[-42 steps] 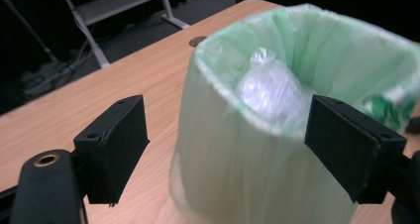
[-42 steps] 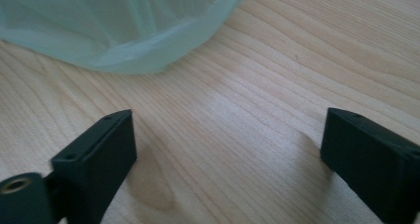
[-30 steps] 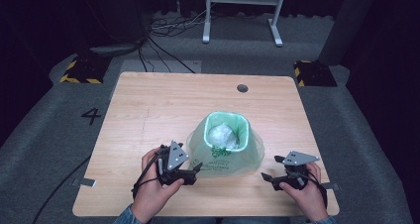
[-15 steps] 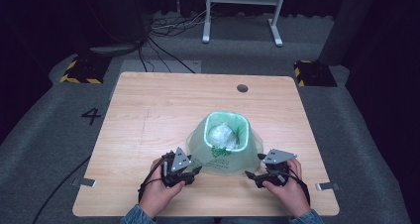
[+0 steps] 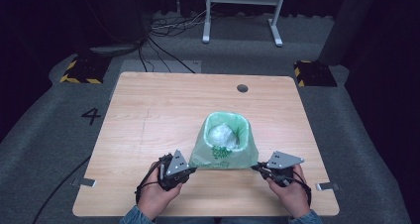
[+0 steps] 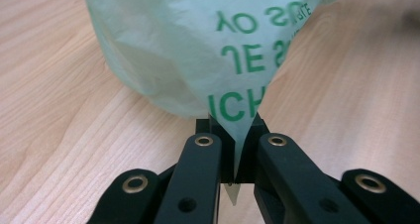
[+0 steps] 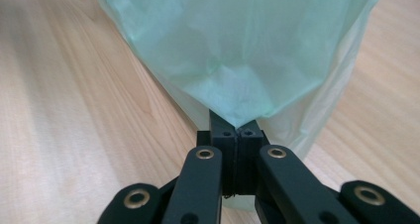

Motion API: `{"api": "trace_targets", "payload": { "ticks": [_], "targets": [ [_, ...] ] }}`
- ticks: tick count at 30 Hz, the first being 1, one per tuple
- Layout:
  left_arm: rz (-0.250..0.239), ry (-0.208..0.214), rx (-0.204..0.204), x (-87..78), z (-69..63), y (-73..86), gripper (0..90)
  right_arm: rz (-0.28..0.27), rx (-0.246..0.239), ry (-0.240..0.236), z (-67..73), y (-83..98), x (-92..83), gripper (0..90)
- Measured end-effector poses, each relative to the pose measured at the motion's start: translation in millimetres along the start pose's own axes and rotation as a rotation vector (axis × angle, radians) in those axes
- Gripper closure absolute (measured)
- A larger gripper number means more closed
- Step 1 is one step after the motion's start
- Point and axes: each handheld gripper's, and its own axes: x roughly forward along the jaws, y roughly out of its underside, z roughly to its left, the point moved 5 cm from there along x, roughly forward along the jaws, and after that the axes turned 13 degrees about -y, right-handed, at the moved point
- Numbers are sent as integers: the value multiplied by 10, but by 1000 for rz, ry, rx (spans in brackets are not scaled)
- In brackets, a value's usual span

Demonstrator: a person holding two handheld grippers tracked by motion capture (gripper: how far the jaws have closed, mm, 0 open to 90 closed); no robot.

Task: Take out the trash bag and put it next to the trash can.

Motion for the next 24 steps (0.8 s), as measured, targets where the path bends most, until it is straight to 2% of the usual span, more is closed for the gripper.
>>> {"api": "trace_targets", "payload": {
  "ticks": [7, 11, 16, 24],
  "targets": [
    [-58, 11, 26, -248, -102, -141, 895, -48, -64, 32, 158, -136, -253, 900],
    [-104, -2, 35, -356, -95, -246, 894, -80, -97, 47, 241, -247, -395, 900],
    [-163, -36, 33, -466, 21, -458, 894, -135, -150, 88, 277, -458, -551, 900],
    [-220, -64, 25, -532, 214, -748, 893, -195, -190, 117, 227, -728, -683, 900]
  ]
}}
